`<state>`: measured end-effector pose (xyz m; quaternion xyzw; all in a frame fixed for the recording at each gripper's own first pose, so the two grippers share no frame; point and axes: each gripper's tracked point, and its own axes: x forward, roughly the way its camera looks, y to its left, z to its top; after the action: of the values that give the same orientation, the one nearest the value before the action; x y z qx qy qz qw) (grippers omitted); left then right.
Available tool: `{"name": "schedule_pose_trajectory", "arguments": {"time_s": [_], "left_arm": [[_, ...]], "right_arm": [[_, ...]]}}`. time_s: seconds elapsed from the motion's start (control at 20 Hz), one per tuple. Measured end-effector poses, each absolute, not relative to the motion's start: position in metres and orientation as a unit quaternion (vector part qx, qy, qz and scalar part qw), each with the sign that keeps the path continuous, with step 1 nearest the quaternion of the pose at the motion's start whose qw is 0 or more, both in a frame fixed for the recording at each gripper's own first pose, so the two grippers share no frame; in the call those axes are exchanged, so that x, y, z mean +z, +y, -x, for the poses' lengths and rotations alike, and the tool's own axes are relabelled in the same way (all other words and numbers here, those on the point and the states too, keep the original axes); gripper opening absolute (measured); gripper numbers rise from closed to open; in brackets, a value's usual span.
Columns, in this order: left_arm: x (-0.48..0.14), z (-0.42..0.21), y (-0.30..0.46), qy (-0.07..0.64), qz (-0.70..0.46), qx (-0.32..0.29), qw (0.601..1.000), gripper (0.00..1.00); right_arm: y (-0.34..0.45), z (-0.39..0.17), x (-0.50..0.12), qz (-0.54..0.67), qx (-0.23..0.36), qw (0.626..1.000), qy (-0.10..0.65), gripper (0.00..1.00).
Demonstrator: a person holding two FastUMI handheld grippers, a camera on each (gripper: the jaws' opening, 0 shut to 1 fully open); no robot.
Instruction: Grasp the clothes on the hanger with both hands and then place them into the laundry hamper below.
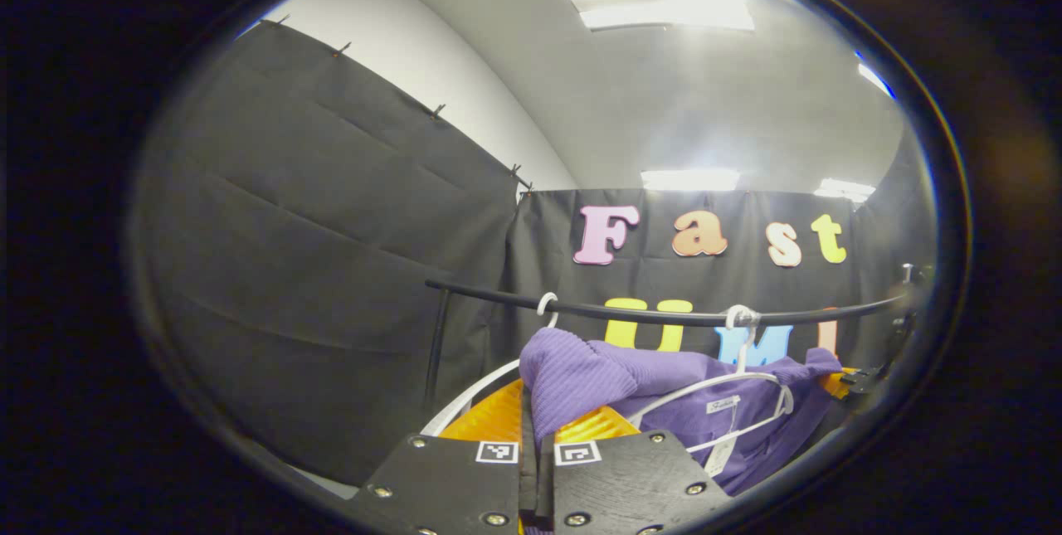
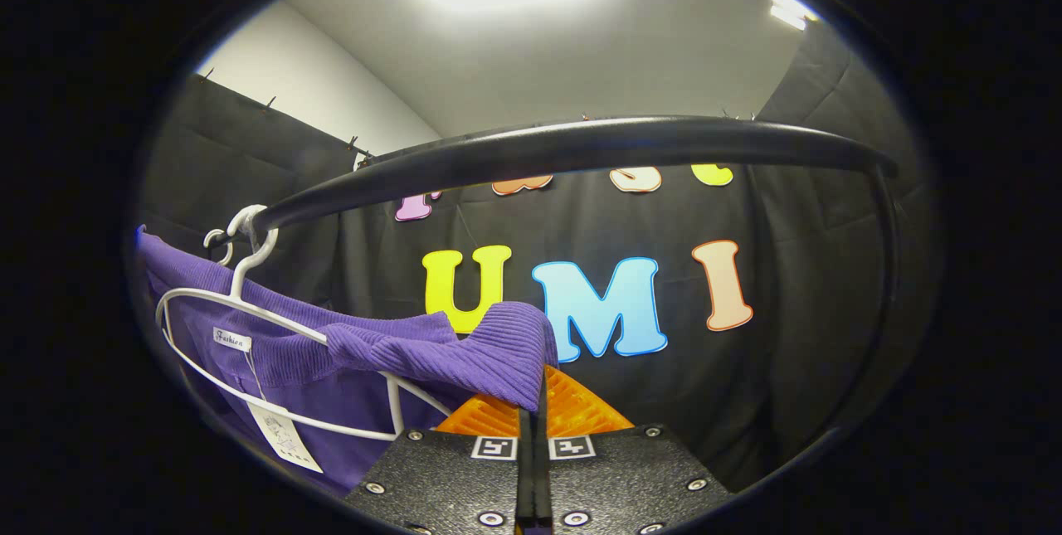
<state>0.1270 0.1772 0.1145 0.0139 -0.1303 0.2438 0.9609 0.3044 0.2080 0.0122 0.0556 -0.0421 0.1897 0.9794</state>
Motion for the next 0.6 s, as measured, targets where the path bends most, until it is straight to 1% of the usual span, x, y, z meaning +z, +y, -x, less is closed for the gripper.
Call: {"name": "schedule_pose_trajectory", "arguments": {"time_s": [0.1,0.15,0.2,0.35,0.4,0.45,0.6], "left_arm": [[0.113,-0.132,0.185,-0.127,-0.018,0.237,0.963,0.01],[0.11,-0.133,0.19,-0.125,-0.014,0.234,0.964,0.05],[0.107,-0.135,0.196,-0.121,-0.009,0.228,0.966,0.01],[0.095,-0.137,0.212,-0.107,-0.008,0.222,0.969,0.01],[0.093,-0.138,0.214,-0.106,-0.003,0.215,0.971,0.05],[0.089,-0.14,0.217,-0.105,0.002,0.208,0.973,0.01],[0.076,-0.146,0.219,-0.104,0.022,0.182,0.978,0.01]], "right_arm": [[0.206,-0.304,0.014,-0.044,0.188,0.98,-0.049,0.0],[0.204,-0.304,0.016,-0.037,0.185,0.981,-0.054,0.0],[0.203,-0.305,0.015,-0.031,0.182,0.981,-0.058,0.0],[0.199,-0.307,0.013,-0.014,0.175,0.982,-0.065,0.0],[0.197,-0.307,0.014,-0.008,0.173,0.983,-0.067,0.0],[0.196,-0.308,0.015,-0.002,0.172,0.983,-0.069,0.0],[0.193,-0.307,0.011,0.001,0.165,0.984,-0.068,0.0]]}}
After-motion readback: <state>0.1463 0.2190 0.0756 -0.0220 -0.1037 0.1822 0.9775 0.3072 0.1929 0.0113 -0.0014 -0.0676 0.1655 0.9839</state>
